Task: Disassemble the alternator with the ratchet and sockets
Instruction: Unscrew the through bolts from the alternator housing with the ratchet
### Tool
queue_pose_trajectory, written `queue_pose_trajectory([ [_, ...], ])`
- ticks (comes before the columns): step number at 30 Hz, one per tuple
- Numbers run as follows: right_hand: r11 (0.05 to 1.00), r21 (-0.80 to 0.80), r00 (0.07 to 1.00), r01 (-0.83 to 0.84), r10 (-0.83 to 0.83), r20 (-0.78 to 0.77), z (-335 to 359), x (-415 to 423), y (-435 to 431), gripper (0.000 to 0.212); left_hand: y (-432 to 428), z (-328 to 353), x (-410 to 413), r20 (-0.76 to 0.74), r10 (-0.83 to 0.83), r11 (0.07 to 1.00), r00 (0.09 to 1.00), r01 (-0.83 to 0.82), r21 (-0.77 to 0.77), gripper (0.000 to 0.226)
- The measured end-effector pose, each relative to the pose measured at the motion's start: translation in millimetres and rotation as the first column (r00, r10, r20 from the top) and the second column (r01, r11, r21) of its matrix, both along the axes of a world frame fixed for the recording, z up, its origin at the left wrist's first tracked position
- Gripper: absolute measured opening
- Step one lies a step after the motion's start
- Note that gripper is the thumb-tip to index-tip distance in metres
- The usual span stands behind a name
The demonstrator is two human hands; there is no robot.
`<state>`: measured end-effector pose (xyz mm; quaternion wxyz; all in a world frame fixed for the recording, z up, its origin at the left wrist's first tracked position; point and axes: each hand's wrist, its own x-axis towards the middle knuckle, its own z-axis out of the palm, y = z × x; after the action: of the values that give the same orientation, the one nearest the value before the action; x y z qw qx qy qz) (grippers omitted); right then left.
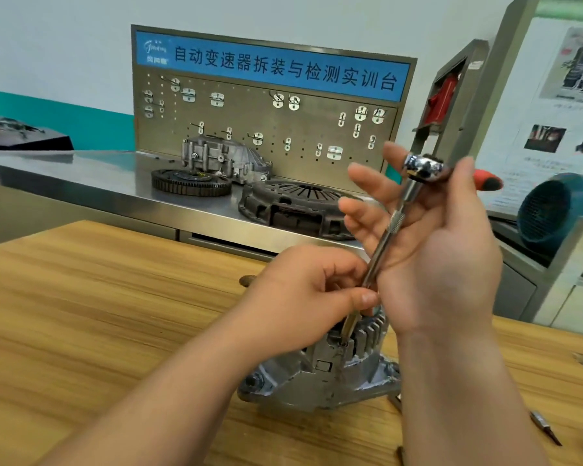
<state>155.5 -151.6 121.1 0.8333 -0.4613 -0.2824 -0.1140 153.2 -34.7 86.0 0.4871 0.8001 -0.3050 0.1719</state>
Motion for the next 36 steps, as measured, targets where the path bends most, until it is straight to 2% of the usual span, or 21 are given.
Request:
queue_pose_trajectory([
  [5,0.99,-0.106,0.992,0.097,-0.088,0.091,0.7,-0.6,-1.9,0.049,2.1,1.2,-1.4,-0.113,-0.075,0.951,0.991,0.037,-0.306,0.023],
  [7,0.972,-0.15,0.982,0.179,-0.166,0.094,2.5,0.1,-6.6,0.04,2.5,1.4,-1.0,-0.113,-0.049,0.952,0.992,0.012,-0.307,0.025],
  [9,0.906,-0.296,0.953,0.301,-0.284,0.103,5.5,1.6,-13.6,0.036,1.9,0.8,0.1,-0.099,0.005,0.952,0.995,-0.036,-0.304,0.027],
  [11,0.785,-0.473,0.914,0.401,-0.377,0.149,7.3,4.0,-23.0,0.034,1.0,-0.2,2.6,-0.091,0.057,0.937,0.994,-0.084,-0.338,0.028],
  [13,0.665,-0.581,0.878,0.47,-0.418,0.231,5.1,3.5,-31.5,0.035,1.4,-1.8,5.7,-0.085,0.115,0.919,0.99,-0.138,-0.37,0.029],
  [17,0.343,-0.783,0.837,0.519,-0.393,0.382,-17.1,-8.0,-35.8,0.04,5.6,-5.3,10.5,-0.06,0.206,0.904,0.977,-0.214,-0.369,0.031],
  [20,0.049,-0.873,0.829,0.485,-0.344,0.441,-39.6,-17.3,-31.8,0.037,5.9,-4.7,12.5,-0.13,0.132,0.849,0.983,-0.179,-0.497,0.039],
  [22,-0.048,-0.872,0.809,0.487,-0.353,0.47,-52.0,-21.2,-29.9,0.034,6.4,-4.7,14.6,-0.16,0.085,0.801,0.984,-0.163,-0.576,0.044],
  [25,-0.067,-0.852,0.765,0.52,-0.407,0.499,-60.6,-24.5,-27.7,0.026,7.6,-7.6,16.9,-0.157,0.112,0.795,0.981,-0.183,-0.578,0.042],
  [30,0.046,-0.866,0.774,0.498,-0.473,0.42,-65.6,-25.0,-27.2,0.015,8.8,-9.1,16.4,-0.147,0.157,0.825,0.977,-0.211,-0.525,0.039],
  [33,0.059,-0.836,0.758,0.546,-0.46,0.462,-61.8,-26.4,-24.8,0.014,8.8,-8.0,15.9,-0.15,0.154,0.814,0.977,-0.212,-0.541,0.04],
  [36,0.146,-0.723,0.687,0.675,-0.481,0.544,-46.0,-30.3,-25.1,0.01,9.3,-7.5,15.9,-0.144,0.147,0.807,0.979,-0.203,-0.554,0.04],
])
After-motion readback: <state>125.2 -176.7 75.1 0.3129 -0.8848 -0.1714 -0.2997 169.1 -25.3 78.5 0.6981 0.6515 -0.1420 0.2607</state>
